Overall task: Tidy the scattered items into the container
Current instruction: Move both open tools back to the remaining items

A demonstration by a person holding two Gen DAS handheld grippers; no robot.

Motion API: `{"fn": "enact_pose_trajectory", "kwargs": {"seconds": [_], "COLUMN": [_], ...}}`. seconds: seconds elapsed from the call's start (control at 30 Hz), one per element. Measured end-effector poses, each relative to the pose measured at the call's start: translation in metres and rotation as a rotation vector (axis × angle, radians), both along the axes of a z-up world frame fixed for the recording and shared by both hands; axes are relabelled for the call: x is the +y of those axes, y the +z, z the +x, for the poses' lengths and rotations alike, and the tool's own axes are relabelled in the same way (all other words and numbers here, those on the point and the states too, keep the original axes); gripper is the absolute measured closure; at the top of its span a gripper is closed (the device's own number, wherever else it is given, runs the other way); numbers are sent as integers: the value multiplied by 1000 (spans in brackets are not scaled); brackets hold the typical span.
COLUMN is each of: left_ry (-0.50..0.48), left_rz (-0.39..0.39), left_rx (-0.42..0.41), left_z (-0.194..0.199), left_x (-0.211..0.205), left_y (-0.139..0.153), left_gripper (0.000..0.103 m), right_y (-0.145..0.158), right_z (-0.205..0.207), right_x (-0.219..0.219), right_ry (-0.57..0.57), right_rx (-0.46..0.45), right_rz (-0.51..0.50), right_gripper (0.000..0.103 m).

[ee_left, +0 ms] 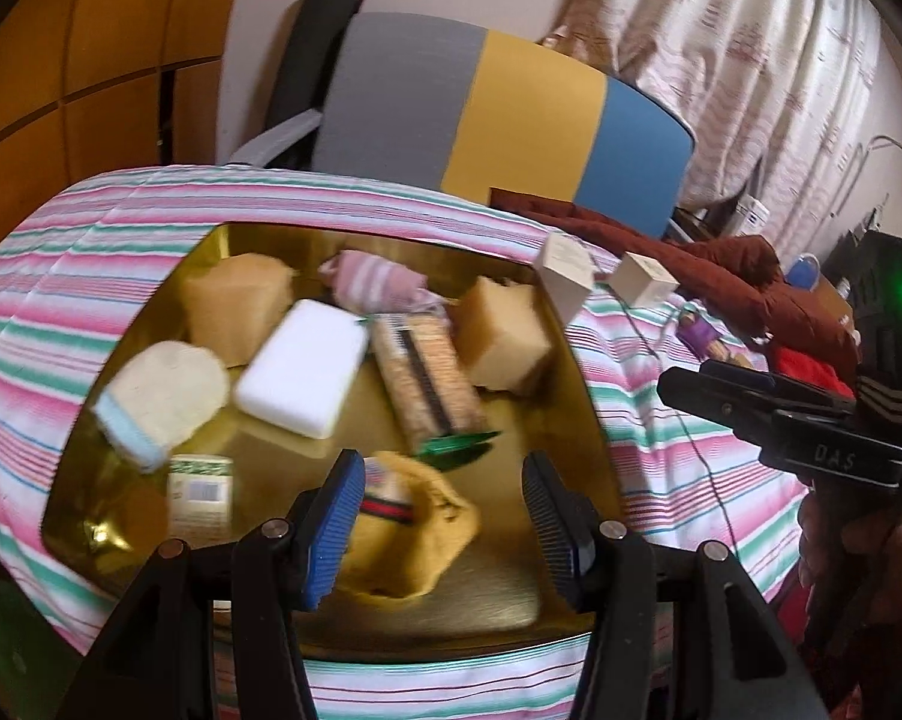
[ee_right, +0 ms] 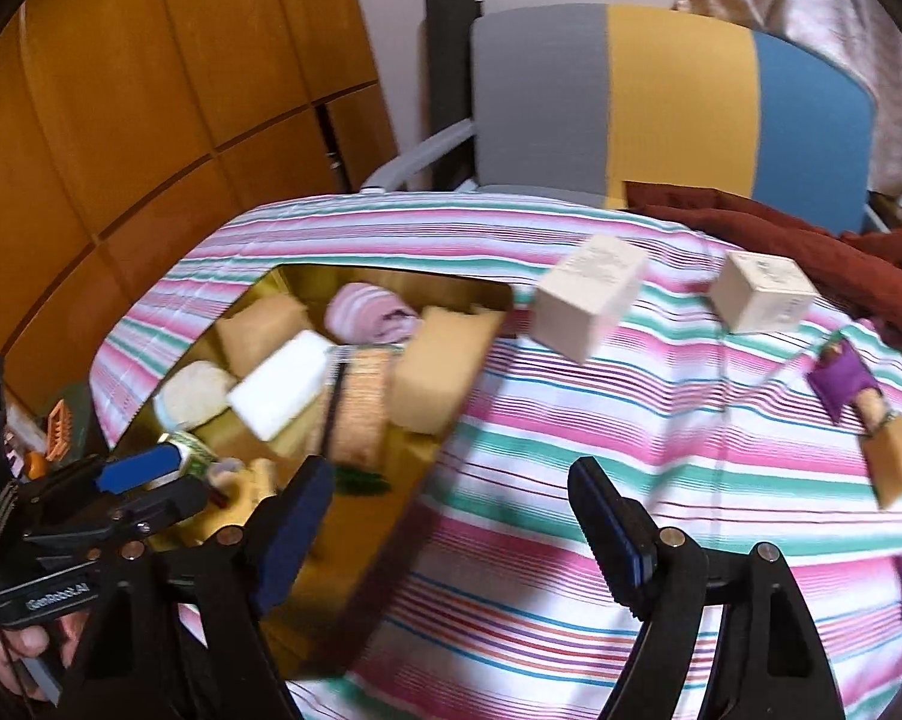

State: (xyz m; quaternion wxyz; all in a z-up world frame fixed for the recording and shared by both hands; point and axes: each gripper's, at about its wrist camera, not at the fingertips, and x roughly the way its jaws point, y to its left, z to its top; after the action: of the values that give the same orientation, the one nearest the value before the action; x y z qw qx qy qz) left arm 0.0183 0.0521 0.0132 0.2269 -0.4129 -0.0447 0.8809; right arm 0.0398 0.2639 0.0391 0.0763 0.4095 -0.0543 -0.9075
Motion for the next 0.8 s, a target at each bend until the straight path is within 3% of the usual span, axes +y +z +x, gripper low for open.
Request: {"fn": "enact_pose_trajectory", "kwargs": {"seconds": [0.4, 0.8], "left_ry": [-175, -335], "left_rz": [-24, -39], "left_rx": [0, -20], "left_z": [11, 22], "left_x": [74, 137], "left_y": [4, 2], "left_gripper": [48, 48], "right_y": [-6, -10], "right_z": [24, 48], "right_x": [87, 226], "right_ry": [-155, -486], "right_rx": [-27, -118], "right_rz": [35, 123], "right_gripper": [21, 21]}}
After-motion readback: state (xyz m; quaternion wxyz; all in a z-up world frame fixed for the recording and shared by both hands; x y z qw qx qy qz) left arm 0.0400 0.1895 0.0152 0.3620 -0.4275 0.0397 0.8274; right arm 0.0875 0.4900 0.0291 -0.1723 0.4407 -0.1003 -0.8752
